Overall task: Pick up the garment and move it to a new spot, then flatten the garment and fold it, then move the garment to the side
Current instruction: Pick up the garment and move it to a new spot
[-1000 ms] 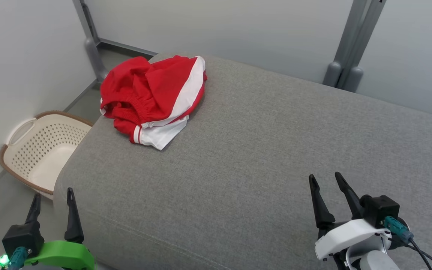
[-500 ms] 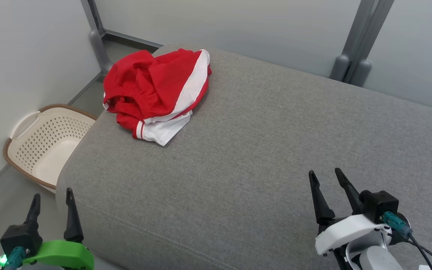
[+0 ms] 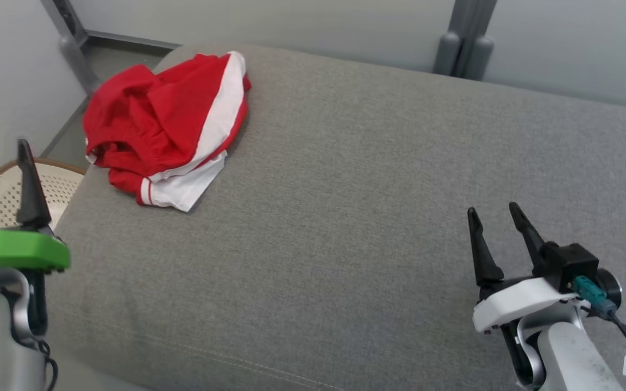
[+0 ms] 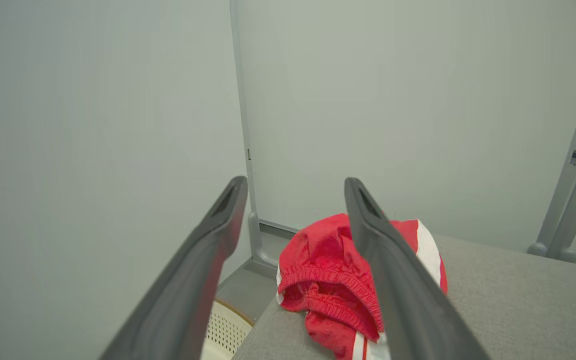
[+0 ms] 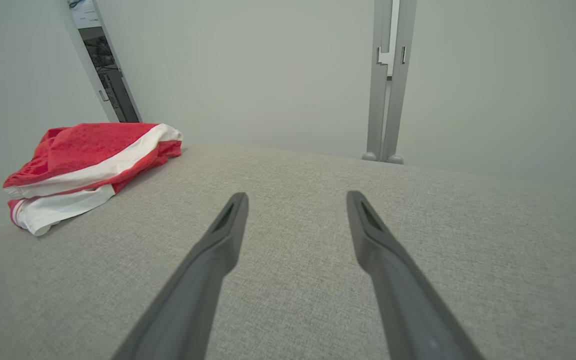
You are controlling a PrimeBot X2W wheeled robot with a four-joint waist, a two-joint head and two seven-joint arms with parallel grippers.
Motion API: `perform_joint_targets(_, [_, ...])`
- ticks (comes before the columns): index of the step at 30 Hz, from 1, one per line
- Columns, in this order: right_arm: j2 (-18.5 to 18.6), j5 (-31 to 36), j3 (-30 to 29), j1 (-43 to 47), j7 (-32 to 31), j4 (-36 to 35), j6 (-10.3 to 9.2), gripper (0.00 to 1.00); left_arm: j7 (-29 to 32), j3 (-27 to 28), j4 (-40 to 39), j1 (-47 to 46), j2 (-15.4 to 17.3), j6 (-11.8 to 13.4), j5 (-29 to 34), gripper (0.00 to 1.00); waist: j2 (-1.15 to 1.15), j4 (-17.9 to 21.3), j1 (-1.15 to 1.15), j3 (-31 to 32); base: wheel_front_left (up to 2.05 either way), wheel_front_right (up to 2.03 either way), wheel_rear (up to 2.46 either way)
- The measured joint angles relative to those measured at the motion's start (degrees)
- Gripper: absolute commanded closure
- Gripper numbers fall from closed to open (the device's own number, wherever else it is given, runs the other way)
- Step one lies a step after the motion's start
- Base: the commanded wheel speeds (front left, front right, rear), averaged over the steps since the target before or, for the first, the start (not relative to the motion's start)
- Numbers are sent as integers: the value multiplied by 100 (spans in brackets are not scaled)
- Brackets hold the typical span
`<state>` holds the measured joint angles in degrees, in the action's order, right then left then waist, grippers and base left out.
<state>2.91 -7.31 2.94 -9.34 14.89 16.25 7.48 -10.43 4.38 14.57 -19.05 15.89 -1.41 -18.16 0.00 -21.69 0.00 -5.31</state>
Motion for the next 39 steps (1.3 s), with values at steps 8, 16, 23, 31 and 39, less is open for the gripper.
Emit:
perform_joint_targets(8, [270, 369, -608, -235, -138, -561, 0, 0, 10, 119, 539, -1402, 436, -252, -246, 0, 0, 495, 0, -834, 0, 0, 0])
perform_joint_targets(16, [268, 505, -918, -299, -203, -975, 1, 0, 171, 140, 1499, -2274, 923, -441, -403, 0, 0, 1044, 0, -1613, 0, 0, 0])
perform_joint_targets(23, [246, 564, -989, -303, -274, -1205, 1, 0, 466, 4, 2516, -2727, 1114, -566, -770, 0, 0, 1458, 0, -2089, 0, 0, 0])
perform_joint_targets(31, [268, 595, -1007, -324, -361, -1337, 1, 0, 893, -416, 3583, -2949, 1229, -590, -1102, 0, 0, 1704, 0, -2401, 0, 0, 0])
perform_joint_targets(39, [227, 602, -958, -332, -374, -1352, 1, 0, 1044, -913, 4020, -2972, 1319, -591, -1660, 100, 0, 1796, 1, -2393, 0, 0, 0])
